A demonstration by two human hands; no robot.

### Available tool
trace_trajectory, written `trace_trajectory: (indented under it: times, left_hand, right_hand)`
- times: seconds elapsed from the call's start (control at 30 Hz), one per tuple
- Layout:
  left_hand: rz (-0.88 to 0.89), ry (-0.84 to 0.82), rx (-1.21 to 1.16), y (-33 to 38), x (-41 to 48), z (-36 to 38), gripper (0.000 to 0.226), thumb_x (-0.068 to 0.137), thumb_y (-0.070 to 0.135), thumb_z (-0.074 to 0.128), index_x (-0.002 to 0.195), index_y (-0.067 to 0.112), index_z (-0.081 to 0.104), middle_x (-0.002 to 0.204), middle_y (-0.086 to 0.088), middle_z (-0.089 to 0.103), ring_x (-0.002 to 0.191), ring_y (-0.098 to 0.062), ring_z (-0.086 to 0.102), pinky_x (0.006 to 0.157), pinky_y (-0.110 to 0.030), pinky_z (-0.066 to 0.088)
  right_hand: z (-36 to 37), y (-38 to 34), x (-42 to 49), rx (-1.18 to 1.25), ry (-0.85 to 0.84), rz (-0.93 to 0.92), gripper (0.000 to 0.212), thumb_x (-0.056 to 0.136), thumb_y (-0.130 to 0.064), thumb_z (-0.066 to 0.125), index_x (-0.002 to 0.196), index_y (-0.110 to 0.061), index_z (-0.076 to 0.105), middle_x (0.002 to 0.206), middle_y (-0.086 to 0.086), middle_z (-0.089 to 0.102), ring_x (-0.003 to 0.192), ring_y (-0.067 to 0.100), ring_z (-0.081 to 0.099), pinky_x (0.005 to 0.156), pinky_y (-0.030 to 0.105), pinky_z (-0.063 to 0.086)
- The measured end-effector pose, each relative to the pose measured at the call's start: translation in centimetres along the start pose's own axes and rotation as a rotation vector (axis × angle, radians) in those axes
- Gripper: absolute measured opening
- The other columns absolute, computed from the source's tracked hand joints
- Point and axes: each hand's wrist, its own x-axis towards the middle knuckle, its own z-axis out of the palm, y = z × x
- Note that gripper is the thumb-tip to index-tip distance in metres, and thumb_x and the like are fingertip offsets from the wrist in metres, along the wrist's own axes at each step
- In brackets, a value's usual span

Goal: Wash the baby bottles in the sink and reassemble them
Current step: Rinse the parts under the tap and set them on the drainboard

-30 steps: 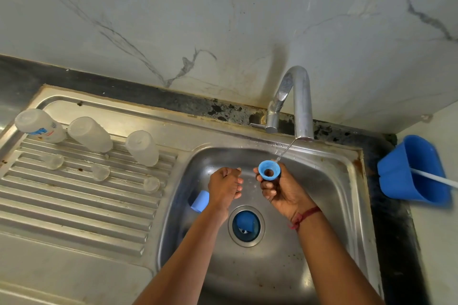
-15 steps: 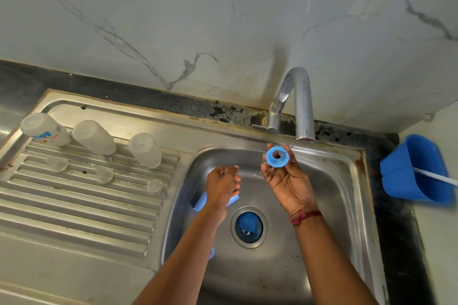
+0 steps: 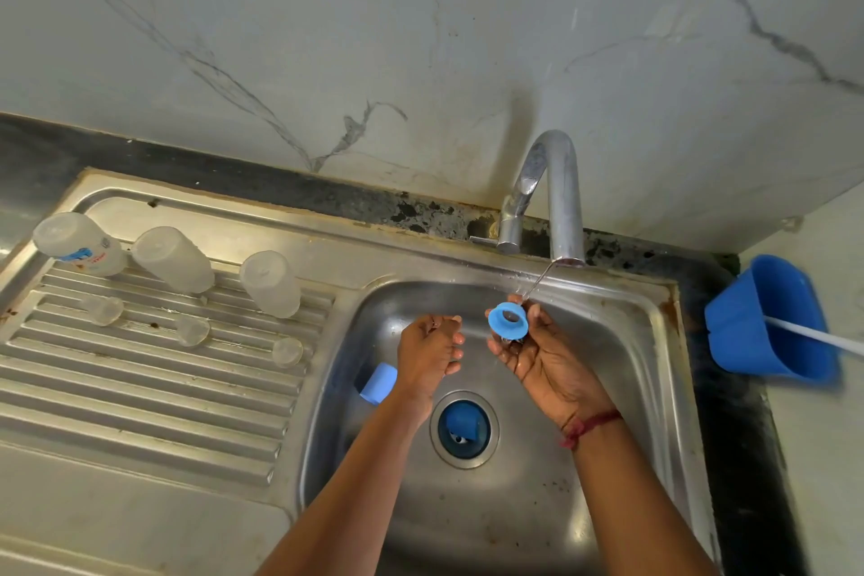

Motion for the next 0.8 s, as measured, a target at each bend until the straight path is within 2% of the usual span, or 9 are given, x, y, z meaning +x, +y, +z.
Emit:
trace_trajectory:
  times: [0.1,0.17,0.33,0.43,0.5,0.57,0.67,0.8]
  left_hand:
    - [0.006,-0.023,0.011,-0.1,-0.2,0.1,0.002,0.092,0.014,0.062,0.091,0.014,0.063,0.076,-0.005,0.063,0.060,-0.012,0.053,0.062,-0.029,0.045]
    - [0.017,-0.035,0.025,-0.1,-0.2,0.0,0.003,0.092,0.013,0.061,0.093,0.015,0.064,0.077,-0.005,0.064,0.063,-0.013,0.055,0.064,-0.029,0.046]
    - [0.028,-0.015,0.031,0.0,-0.3,-0.3,0.009,0.093,0.012,0.058,0.098,0.011,0.066,0.081,-0.006,0.064,0.065,-0.014,0.056,0.063,-0.029,0.047]
    - [0.031,-0.001,0.022,0.1,-0.2,-0.6,0.009,0.092,0.009,0.058,0.096,0.011,0.066,0.083,-0.006,0.064,0.068,-0.015,0.057,0.063,-0.028,0.047]
    - [0.032,0.000,0.023,0.0,-0.4,-0.8,0.009,0.092,0.009,0.058,0.095,0.012,0.066,0.084,-0.006,0.064,0.070,-0.016,0.058,0.067,-0.031,0.048]
    - [0.025,-0.011,0.037,-0.3,-0.6,-1.2,0.009,0.093,0.010,0.058,0.094,0.013,0.066,0.086,-0.005,0.065,0.074,-0.017,0.059,0.070,-0.033,0.048]
    - [0.009,-0.027,0.064,-1.0,-1.0,-1.6,0.009,0.093,0.011,0.057,0.095,0.014,0.065,0.087,-0.004,0.066,0.074,-0.015,0.060,0.068,-0.029,0.048]
    - [-0.023,-0.048,0.137,-1.4,-1.6,-2.0,0.011,0.094,0.015,0.057,0.100,0.013,0.065,0.090,-0.003,0.067,0.076,-0.014,0.063,0.065,-0.026,0.051]
  right_hand:
    - [0.5,0.1,-0.3,-0.112,0.051,0.041,0.036,0.089,-0.036,0.055,0.119,-0.018,0.065,0.119,0.007,0.064,0.089,0.017,0.064,0.066,0.029,0.057]
    - [1.0,0.0,-0.6,-0.096,0.060,0.055,0.037,0.088,-0.037,0.056,0.117,-0.018,0.067,0.111,0.008,0.067,0.084,0.016,0.064,0.065,0.029,0.058]
    - [1.4,-0.4,-0.6,-0.021,0.086,0.033,0.035,0.082,-0.016,0.063,0.115,-0.007,0.062,0.114,0.015,0.069,0.099,0.027,0.071,0.076,0.034,0.061]
    - [1.3,-0.3,-0.5,-0.044,0.145,-0.065,0.024,0.080,0.000,0.064,0.101,-0.012,0.063,0.108,0.010,0.068,0.100,0.024,0.069,0.080,0.031,0.061]
    - [1.4,-0.2,-0.8,-0.249,0.194,-0.126,0.030,0.081,0.009,0.065,0.098,-0.016,0.064,0.105,0.004,0.069,0.099,0.020,0.067,0.084,0.028,0.059]
    - [1.4,0.1,-1.4,-0.533,0.220,-0.173,0.038,0.079,0.013,0.069,0.099,-0.019,0.067,0.104,0.000,0.069,0.097,0.014,0.066,0.081,0.023,0.057]
    - [1.2,0.2,-1.9,-0.712,0.249,-0.198,0.034,0.080,0.005,0.073,0.104,-0.019,0.069,0.099,0.000,0.071,0.089,0.012,0.067,0.072,0.020,0.057]
    - [1.5,0.5,-2.6,-0.671,0.288,-0.092,0.016,0.088,-0.014,0.072,0.103,-0.009,0.070,0.088,0.015,0.071,0.066,0.018,0.064,0.064,0.031,0.058]
